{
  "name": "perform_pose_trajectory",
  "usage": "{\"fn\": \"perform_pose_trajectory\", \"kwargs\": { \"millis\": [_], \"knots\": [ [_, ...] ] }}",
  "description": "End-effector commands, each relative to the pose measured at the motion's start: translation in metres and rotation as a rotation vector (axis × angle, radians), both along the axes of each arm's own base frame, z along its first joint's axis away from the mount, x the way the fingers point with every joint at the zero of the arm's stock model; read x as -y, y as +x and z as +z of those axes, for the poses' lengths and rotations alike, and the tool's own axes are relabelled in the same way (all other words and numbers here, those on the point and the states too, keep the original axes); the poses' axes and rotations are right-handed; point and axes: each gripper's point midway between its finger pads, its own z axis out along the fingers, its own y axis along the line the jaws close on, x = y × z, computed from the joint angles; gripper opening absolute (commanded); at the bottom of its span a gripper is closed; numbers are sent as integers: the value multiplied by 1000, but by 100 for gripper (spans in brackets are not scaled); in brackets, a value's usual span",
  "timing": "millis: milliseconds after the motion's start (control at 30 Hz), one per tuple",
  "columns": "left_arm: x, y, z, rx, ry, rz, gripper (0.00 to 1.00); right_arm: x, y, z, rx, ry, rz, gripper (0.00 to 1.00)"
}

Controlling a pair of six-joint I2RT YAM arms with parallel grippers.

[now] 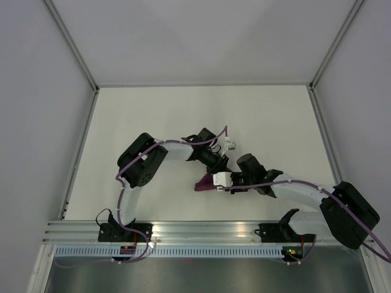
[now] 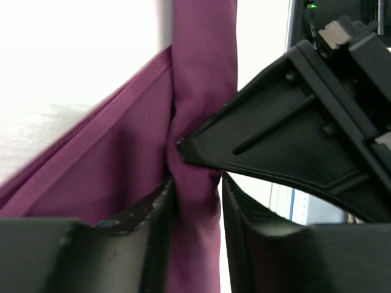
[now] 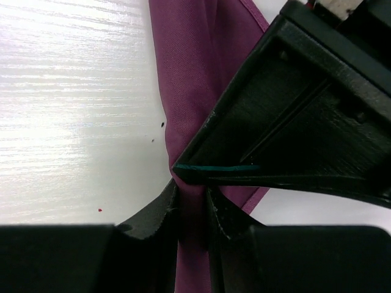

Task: Fold the napkin, place the utensils inside, and roll it up
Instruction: Roll the napkin at the center of the board.

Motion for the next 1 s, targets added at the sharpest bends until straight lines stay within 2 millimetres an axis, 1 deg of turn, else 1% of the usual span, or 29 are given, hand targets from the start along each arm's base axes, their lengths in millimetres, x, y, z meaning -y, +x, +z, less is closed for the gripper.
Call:
{"fn": "perform_pose_trajectory", "kwargs": {
  "millis": [0, 33, 100, 133, 200, 233, 300, 333, 367, 400, 433, 467, 500, 533, 567, 600, 633, 667, 700, 733, 767, 800, 833, 867, 900, 967],
  "knots": [
    [-6, 30, 9, 152, 69, 131, 44, 21, -31, -25, -174, -125, 13, 14],
    [-7, 36, 21, 182, 53, 154, 46, 22, -32, -26, -189, -128, 14, 14],
    [-7, 47, 32, 228, 47, 196, 48, 20, -35, -26, -229, -136, 21, 13],
    [-7, 51, 42, 259, 39, 213, 49, 21, -36, -27, -241, -141, 24, 12],
    [-12, 62, 48, 307, 54, 276, 49, 19, -39, -26, -283, -139, 33, 11],
    [-17, 67, 54, 327, 64, 325, 49, 22, -42, -26, -312, -145, 29, 11],
    [-28, 86, 59, 390, 84, 435, 49, 19, -40, -24, -346, -135, 37, 11],
    [-34, 98, 68, 425, 68, 497, 49, 20, -41, -23, -362, -137, 35, 11],
    [-48, 99, 73, 434, 75, 563, 49, 23, -41, -23, -385, -148, 27, 11],
    [-60, 109, 80, 471, 81, 636, 49, 21, -39, -22, -400, -146, 35, 11],
    [-73, 114, 78, 490, 71, 692, 49, 26, -40, -22, -429, -158, 27, 11],
    [-85, 122, 100, 546, 47, 776, 49, 25, -37, -23, -449, -162, 26, 11],
    [-91, 122, 107, 571, 29, 802, 50, 26, -37, -23, -469, -163, 27, 11],
    [-98, 119, 105, 603, 18, 815, 49, 30, -40, -22, -511, -165, 31, 11],
    [-104, 121, 114, 637, 1, 853, 49, 28, -35, -23, -537, -169, 31, 11],
    [-109, 120, 130, 670, -38, 879, 49, 29, -34, -23, -556, -172, 34, 11],
    [-114, 114, 129, 688, -52, 889, 49, 28, -33, -23, -579, -165, 44, 11],
    [-119, 114, 131, 720, -50, 914, 48, 31, -30, -25, -625, -180, 32, 11],
    [-118, 106, 142, 751, -78, 919, 48, 32, -28, -26, -643, -185, 30, 11],
    [-121, 101, 137, 781, -75, 922, 48, 36, -29, -26, -675, -194, 25, 11],
    [-123, 98, 138, 806, -76, 933, 48, 34, -23, -29, -701, -192, 21, 11],
    [-118, 89, 147, 839, -108, 929, 48, 35, -21, -30, -720, -194, 17, 11],
    [-119, 81, 139, 873, -98, 907, 48, 38, -20, -30, -749, -198, 3, 11],
    [-117, 78, 149, 918, -134, 917, 49, 37, -15, -33, -761, -202, -2, 11],
    [-106, 64, 149, 941, -158, 871, 49, 37, -12, -34, -768, -203, -7, 11],
    [-97, 52, 146, 1008, -161, 802, 50, 35, -7, -36, -785, -208, -18, 11]
  ]
}}
